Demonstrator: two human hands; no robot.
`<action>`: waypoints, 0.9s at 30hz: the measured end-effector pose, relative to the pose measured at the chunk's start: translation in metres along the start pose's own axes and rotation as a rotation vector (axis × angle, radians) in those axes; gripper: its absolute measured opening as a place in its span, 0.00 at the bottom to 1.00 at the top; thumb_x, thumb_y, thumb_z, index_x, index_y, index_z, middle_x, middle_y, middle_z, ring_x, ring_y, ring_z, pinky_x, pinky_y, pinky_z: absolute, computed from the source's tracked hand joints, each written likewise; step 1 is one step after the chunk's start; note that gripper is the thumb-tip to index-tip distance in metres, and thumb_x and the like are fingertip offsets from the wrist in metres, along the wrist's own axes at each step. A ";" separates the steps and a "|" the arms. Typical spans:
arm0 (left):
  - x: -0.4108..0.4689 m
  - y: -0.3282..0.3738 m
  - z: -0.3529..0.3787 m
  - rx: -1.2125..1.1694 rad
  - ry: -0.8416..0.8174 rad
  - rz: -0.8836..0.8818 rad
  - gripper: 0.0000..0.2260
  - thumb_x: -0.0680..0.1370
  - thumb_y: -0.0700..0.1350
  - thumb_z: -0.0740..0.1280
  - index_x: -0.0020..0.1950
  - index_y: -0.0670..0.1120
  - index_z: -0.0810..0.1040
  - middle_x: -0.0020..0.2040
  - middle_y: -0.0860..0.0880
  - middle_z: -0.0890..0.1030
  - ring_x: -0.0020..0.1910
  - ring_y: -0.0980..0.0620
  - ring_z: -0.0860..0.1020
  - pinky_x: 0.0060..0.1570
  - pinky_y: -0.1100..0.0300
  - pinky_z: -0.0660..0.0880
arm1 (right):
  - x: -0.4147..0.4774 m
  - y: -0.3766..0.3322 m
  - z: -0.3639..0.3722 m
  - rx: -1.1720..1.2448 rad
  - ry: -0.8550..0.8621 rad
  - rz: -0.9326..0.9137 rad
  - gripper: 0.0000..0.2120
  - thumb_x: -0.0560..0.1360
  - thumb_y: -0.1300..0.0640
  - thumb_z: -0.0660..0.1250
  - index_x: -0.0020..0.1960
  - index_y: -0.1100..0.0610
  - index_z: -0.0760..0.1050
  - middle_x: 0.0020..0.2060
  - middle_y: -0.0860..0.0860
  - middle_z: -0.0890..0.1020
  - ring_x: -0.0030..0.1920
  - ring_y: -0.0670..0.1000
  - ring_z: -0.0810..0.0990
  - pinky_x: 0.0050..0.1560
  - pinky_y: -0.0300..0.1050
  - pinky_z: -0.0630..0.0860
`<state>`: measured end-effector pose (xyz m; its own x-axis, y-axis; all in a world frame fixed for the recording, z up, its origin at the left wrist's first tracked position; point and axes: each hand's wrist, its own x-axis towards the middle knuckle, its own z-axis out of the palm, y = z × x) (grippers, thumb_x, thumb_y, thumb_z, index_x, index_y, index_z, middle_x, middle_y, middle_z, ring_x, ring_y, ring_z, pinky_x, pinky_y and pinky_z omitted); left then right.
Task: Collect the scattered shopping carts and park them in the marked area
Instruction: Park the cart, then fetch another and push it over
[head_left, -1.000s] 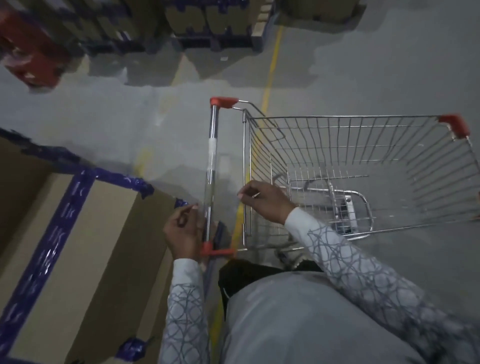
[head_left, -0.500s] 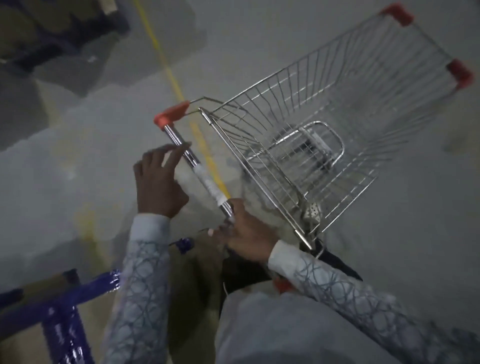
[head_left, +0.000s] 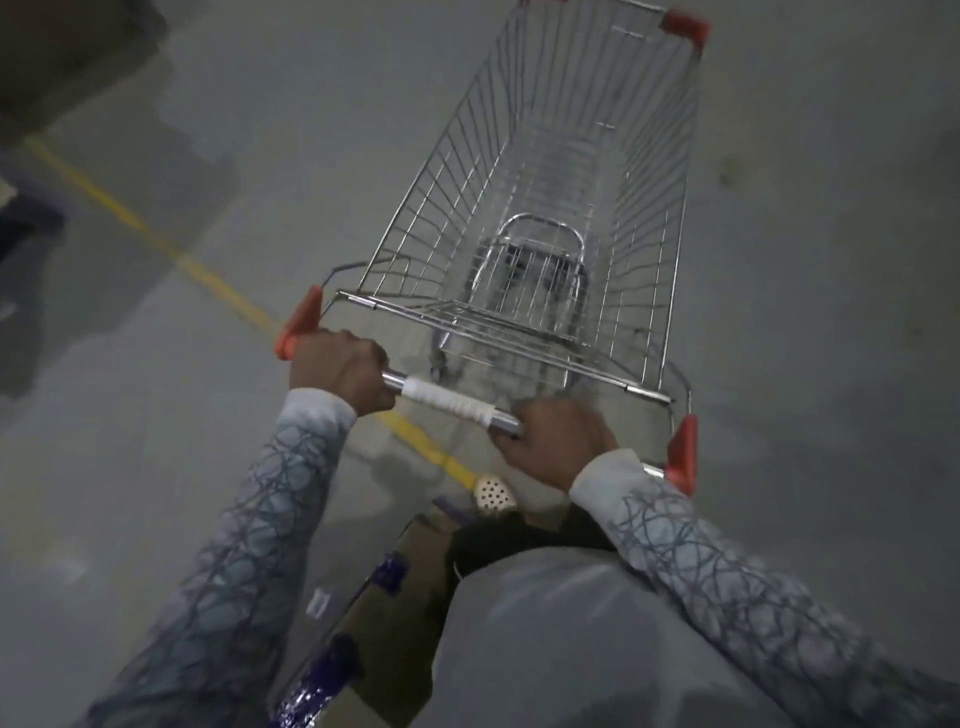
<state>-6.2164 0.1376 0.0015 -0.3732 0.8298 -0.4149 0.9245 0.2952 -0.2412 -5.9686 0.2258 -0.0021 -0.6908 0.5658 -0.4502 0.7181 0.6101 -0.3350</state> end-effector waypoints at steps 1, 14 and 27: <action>0.011 0.002 -0.008 -0.003 -0.002 -0.011 0.14 0.63 0.57 0.67 0.39 0.50 0.83 0.32 0.49 0.79 0.35 0.45 0.80 0.41 0.59 0.70 | 0.006 0.004 -0.008 -0.049 0.035 0.028 0.19 0.75 0.37 0.60 0.47 0.51 0.79 0.39 0.52 0.83 0.42 0.58 0.83 0.42 0.48 0.78; 0.199 -0.014 -0.093 0.025 0.110 -0.017 0.11 0.66 0.54 0.64 0.39 0.49 0.80 0.34 0.49 0.74 0.38 0.45 0.77 0.40 0.57 0.71 | 0.134 0.060 -0.101 -0.252 0.314 0.415 0.16 0.74 0.40 0.61 0.45 0.53 0.76 0.35 0.50 0.74 0.35 0.53 0.71 0.39 0.44 0.65; 0.428 -0.093 -0.175 0.084 0.129 0.038 0.11 0.67 0.54 0.63 0.40 0.49 0.80 0.36 0.50 0.77 0.36 0.47 0.74 0.39 0.58 0.69 | 0.348 0.073 -0.210 -0.197 0.410 0.423 0.16 0.72 0.42 0.63 0.50 0.51 0.80 0.40 0.51 0.83 0.39 0.54 0.80 0.39 0.44 0.66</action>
<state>-6.4486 0.5484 0.0002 -0.3200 0.8953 -0.3099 0.9260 0.2263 -0.3022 -6.1747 0.5841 -0.0095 -0.3547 0.9240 -0.1431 0.9344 0.3555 -0.0205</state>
